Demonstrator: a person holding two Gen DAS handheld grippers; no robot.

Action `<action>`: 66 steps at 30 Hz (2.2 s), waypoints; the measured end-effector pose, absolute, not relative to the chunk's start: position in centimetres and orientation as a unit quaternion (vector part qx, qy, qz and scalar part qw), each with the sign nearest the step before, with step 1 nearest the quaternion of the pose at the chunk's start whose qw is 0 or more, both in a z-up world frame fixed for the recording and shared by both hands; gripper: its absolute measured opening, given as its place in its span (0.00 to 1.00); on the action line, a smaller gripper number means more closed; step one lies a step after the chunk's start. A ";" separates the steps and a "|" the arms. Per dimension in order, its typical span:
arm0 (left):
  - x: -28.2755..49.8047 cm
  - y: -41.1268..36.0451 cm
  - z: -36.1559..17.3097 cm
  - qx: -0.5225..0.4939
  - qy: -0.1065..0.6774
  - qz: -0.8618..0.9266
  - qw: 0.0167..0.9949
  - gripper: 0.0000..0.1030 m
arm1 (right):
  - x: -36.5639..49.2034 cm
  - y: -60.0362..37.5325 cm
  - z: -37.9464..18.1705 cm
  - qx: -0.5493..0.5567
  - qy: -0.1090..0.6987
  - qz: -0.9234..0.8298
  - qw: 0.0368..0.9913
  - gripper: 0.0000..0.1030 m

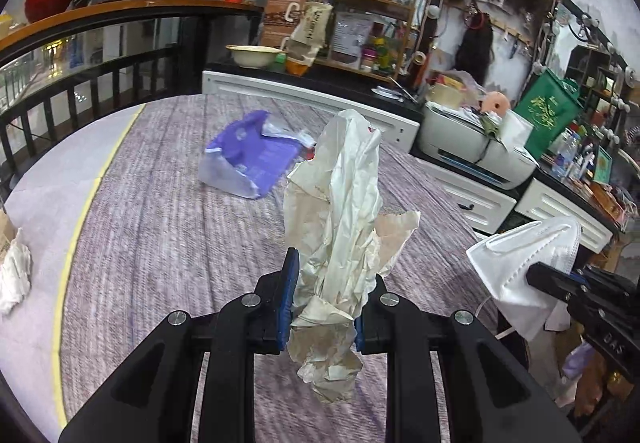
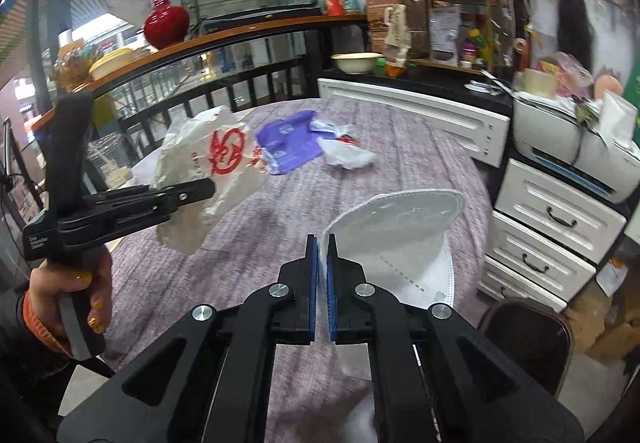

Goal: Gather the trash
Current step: 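Carry the white face mask into the black bin and open the right tool, then lower the white-red plastic bag into the bin and open the left tool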

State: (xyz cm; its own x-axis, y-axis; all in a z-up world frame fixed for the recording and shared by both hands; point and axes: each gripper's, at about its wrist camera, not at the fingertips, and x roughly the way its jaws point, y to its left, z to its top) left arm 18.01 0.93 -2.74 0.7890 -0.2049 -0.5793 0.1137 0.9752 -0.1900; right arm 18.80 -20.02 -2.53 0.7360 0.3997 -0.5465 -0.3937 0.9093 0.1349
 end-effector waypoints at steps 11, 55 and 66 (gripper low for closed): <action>16.3 -6.0 -2.9 -0.060 0.318 -0.138 0.936 0.22 | 16.6 -28.6 -5.0 0.064 0.296 0.127 0.944 0.05; 15.5 -25.6 -10.1 0.055 0.404 -0.264 0.874 0.22 | 13.7 -44.1 -19.6 0.200 0.390 -0.090 0.894 0.81; 16.8 -29.5 -11.3 0.087 0.425 -0.283 0.855 0.22 | 9.2 -47.3 -14.8 0.208 0.309 -0.161 0.914 0.85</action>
State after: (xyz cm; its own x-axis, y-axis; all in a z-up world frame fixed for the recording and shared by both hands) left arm 16.81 -29.53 -11.31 0.4778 -0.4107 -0.7765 0.5589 0.8241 -0.0921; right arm 9.17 -47.31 -14.81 0.7576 -0.1662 -0.6312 0.4231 0.8615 0.2809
